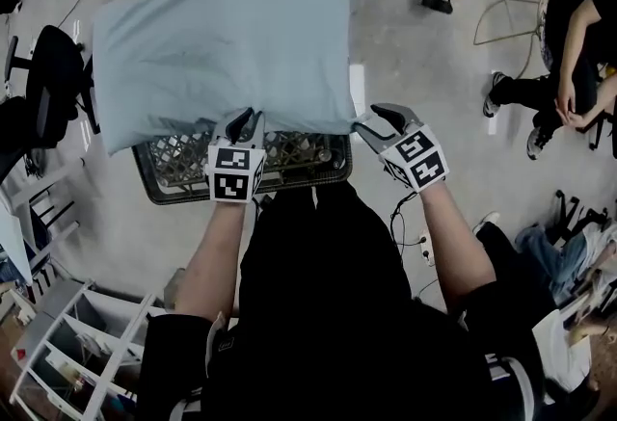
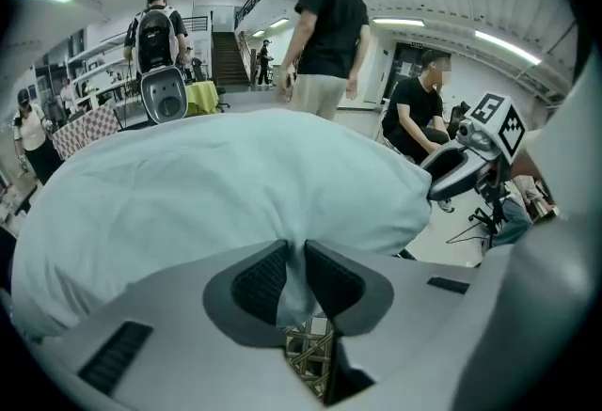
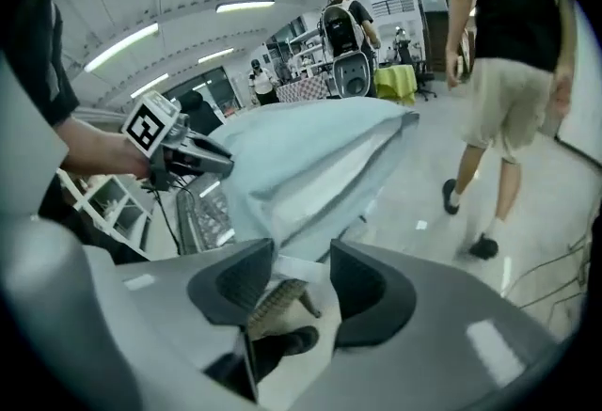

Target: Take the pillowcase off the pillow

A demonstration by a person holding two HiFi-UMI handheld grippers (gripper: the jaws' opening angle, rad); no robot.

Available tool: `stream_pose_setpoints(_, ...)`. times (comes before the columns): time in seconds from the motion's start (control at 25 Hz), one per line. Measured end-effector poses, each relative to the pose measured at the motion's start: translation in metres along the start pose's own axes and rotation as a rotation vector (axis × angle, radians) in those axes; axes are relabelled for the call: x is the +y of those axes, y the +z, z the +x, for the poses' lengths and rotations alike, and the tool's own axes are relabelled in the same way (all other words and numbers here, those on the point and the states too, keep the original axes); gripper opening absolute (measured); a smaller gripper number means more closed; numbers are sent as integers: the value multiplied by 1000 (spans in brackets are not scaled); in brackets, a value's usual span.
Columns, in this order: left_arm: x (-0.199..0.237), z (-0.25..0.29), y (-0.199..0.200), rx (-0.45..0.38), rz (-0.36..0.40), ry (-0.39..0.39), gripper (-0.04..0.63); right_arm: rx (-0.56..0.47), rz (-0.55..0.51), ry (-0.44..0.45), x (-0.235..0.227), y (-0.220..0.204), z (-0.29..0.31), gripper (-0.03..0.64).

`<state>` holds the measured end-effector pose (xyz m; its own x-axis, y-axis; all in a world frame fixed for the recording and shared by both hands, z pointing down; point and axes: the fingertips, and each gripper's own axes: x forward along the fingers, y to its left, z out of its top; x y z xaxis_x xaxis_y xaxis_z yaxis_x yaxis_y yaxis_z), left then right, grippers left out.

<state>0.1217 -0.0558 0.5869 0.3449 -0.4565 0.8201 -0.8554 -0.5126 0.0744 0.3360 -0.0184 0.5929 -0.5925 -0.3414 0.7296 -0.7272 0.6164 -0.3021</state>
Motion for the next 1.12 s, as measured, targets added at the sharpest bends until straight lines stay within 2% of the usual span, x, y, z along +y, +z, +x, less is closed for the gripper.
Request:
stream_pose_setpoints(0.08,-1,-4,-2,0,0,7,30,-10,-21,-70,-23,0,1,195)
stream_pose_setpoints(0.16,0,-7,-6,1,0,15,17,-30,-5,-64,-30,7,10,195)
stream_pose_setpoints(0.2,1,-8,-8,2,1,21,14,-42,19,-29,-28,12,16,196)
stream_pose_setpoints(0.36,9,-7,-9,15,39,66,8,-90,123,208,1,34,32,260)
stream_pose_setpoints(0.52,13,-9,-9,19,23,91,8,-21,147,295,27,31,51,291)
stream_pose_setpoints(0.6,12,-10,-11,17,8,90,8,16,132,270,31,27,63,295)
stream_pose_setpoints(0.68,10,-10,-12,21,6,88,8,47,46,196,30,25,74,286)
stream_pose_setpoints(0.8,8,-11,-14,33,24,94,6,74,-109,61,31,26,79,183)
stream_pose_setpoints(0.88,11,-13,-15,37,29,99,6,83,-161,11,30,28,76,133)
stream_pose_setpoints(1.04,24,-18,-20,45,13,99,6,91,-200,-1,21,34,61,81)
stream_pose_setpoints(1.12,30,-20,-23,52,29,104,6,103,-228,6,20,38,56,67)
